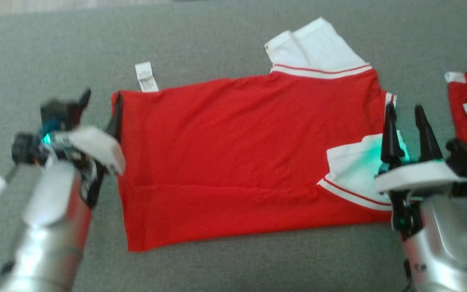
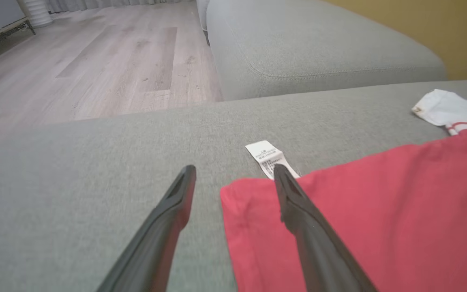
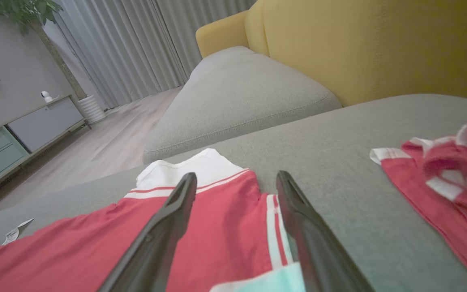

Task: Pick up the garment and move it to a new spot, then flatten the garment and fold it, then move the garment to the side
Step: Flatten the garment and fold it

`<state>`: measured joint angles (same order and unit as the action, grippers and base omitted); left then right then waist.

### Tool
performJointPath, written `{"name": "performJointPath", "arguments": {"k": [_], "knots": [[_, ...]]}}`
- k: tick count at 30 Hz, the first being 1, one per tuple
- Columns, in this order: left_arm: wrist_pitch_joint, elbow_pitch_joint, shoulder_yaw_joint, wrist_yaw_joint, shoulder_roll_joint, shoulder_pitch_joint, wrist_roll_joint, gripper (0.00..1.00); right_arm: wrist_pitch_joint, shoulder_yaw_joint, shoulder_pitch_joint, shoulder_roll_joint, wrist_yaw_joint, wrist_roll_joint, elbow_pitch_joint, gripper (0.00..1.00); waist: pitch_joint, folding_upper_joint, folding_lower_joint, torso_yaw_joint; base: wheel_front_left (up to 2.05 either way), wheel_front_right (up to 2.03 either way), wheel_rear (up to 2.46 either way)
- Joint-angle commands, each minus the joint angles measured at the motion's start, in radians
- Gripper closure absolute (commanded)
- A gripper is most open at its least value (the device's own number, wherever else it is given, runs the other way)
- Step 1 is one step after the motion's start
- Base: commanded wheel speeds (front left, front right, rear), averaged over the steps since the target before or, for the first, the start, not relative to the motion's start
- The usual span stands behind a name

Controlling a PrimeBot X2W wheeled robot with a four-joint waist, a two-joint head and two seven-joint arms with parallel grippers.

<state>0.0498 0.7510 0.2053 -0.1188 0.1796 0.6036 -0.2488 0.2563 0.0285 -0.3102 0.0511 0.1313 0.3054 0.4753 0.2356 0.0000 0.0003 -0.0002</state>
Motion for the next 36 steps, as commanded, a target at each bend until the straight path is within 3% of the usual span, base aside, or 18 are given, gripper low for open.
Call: {"name": "performJointPath", "arguments": {"k": [1,9,14,26,27,28,29,30,36], "knots": [[-0.045,0.004,-0.005,-0.008,0.047,0.070,-0.024,0.00,0.005,-0.041,-0.047,0.014,-0.001,-0.009,-0.027,0.00,0.057,0.0000,-0.0003,-0.007,0.00,0.00,0.00],[-0.179,0.051,0.147,-0.012,0.117,0.186,-0.191,0.00,0.005,-0.096,-0.121,0.017,-0.001,0.005,-0.012,0.00,0.110,0.0000,-0.0003,-0.032,0.00,0.00,0.00],[-0.144,0.073,0.182,-0.012,0.153,0.207,-0.249,0.00,0.006,-0.099,-0.130,0.028,-0.001,0.011,-0.014,0.00,0.127,0.0000,-0.0003,-0.036,0.00,0.00,0.00],[-0.104,0.151,0.241,-0.012,0.157,0.250,-0.305,0.00,0.006,-0.114,-0.160,0.036,-0.001,0.009,-0.014,0.00,0.143,0.0000,-0.0003,-0.029,0.00,0.00,0.00],[-0.108,0.161,0.248,-0.012,0.156,0.253,-0.306,0.14,0.006,-0.118,-0.164,0.036,-0.001,0.009,-0.014,0.00,0.144,0.0000,-0.0003,-0.028,0.00,0.00,0.00],[-0.111,0.175,0.261,-0.012,0.152,0.260,-0.313,0.69,0.006,-0.131,-0.178,0.045,-0.001,0.009,-0.006,0.00,0.147,0.0000,-0.0003,-0.026,0.00,0.00,0.00],[-0.111,0.175,0.261,-0.012,0.152,0.260,-0.313,0.69,0.006,-0.131,-0.178,0.045,-0.001,0.009,-0.006,0.00,0.147,0.0000,-0.0003,-0.026,0.00,0.00,0.00],[-0.109,0.179,0.267,-0.012,0.151,0.263,-0.317,1.00,0.006,-0.141,-0.189,0.052,-0.001,0.009,0.003,0.00,0.149,0.0000,-0.0003,-0.024,0.00,0.00,0.00],[-0.063,0.168,0.322,-0.012,0.133,0.294,-0.333,1.00,-0.071,-0.200,-0.359,0.139,-0.001,0.016,0.143,0.00,0.160,0.0000,-0.0003,0.025,0.00,0.00,0.00]]}}
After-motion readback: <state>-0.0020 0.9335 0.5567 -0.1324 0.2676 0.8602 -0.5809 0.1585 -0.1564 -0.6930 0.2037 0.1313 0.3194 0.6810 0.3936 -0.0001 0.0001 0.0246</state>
